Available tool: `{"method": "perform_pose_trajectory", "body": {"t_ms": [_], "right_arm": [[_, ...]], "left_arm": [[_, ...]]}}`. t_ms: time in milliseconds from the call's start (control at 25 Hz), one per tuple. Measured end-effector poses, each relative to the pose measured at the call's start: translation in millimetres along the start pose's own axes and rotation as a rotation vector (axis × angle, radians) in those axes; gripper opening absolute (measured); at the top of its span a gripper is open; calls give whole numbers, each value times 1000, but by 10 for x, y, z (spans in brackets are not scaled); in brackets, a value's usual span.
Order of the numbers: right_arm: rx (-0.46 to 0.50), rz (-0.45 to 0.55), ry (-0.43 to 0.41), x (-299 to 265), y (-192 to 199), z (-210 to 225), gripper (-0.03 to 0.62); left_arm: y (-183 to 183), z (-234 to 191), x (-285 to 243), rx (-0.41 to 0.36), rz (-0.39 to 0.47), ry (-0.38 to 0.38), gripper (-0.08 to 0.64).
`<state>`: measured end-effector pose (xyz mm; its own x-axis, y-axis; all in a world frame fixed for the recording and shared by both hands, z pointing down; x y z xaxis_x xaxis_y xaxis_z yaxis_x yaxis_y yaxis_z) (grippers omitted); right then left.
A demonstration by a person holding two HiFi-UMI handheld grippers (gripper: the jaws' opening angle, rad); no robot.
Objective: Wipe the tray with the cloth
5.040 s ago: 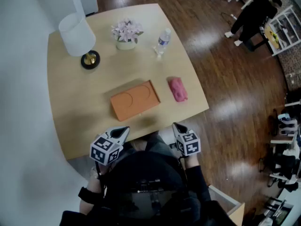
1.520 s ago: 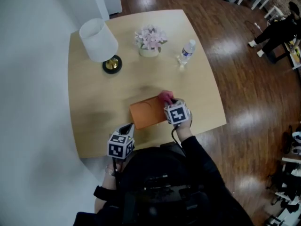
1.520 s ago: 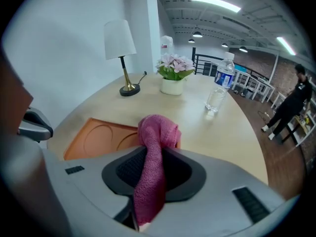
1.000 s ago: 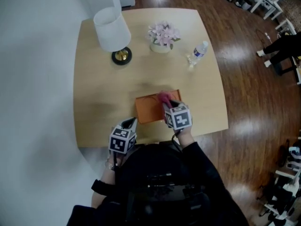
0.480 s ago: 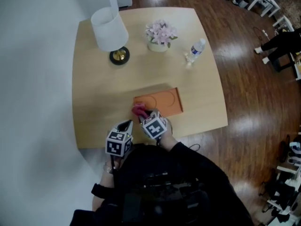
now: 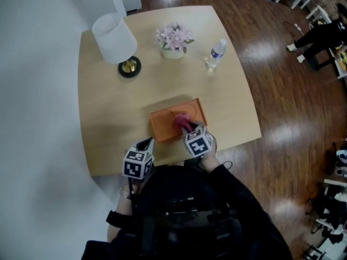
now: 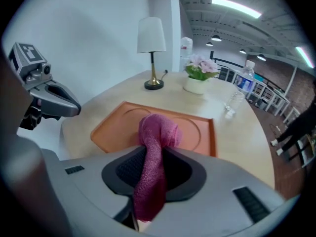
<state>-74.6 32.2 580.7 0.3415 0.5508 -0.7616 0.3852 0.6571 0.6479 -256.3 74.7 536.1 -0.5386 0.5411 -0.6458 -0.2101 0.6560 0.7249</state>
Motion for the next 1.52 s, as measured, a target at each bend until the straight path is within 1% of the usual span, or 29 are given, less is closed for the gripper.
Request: {"method": "perform_pose_trajectory", "body": {"t_ms": [120, 200, 280, 400, 560, 640, 760, 920, 1040, 1120, 1200, 1400, 1520], "right_arm": [[-65, 2, 73, 113, 147, 333, 109], [-106, 5, 100, 168, 216, 480, 109], [-134, 10, 102, 185, 240, 541, 109], [-143, 5, 97, 190, 225, 532, 107], [-156, 38, 59, 200, 64, 415, 107], [-149, 71, 21, 171, -118, 272, 107], [-116, 116, -88, 38, -459, -101, 107], [-63, 104, -223, -274, -736, -654, 107], [-26, 60, -260, -534, -745, -891, 109], [-24, 36, -262, -624, -692, -895, 109], [-24, 35, -250, -630, -674, -811, 109], [-33, 43, -157, -574, -590, -394, 109], [-75, 60, -144, -479, -534, -179, 109]], "left_arm": [[-3, 29, -53, -10, -3, 11, 2], [-1, 35, -85, -17, -3, 15, 2], [-6, 40, -116, -22, -1, 20, 2], [-7, 52, -131, -29, -8, 19, 2], [-14, 46, -118, -29, -14, 17, 2], [-11, 33, -122, -26, -8, 16, 2], [12, 12, -109, -14, -10, 6, 2], [22, -10, -74, 0, -18, -7, 2], [22, -53, -42, 6, -19, -27, 2], [20, -85, -12, 12, -20, -41, 2], [28, -117, 12, 20, -23, -53, 2], [43, -177, -20, 12, -34, -65, 2], [-5, -151, -54, 2, -37, -52, 2]]}}
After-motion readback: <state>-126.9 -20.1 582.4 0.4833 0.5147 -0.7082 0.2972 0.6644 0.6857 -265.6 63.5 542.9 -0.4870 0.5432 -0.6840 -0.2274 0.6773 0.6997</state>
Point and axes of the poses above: the fingertips, and each gripper's own axes: x backward along the fingers, z to its right, y out of its underside, the point moved 5 cm from there along x, backward along the fingers, and after that the axes turned 7 degrees about z, right-handed, at the moved point
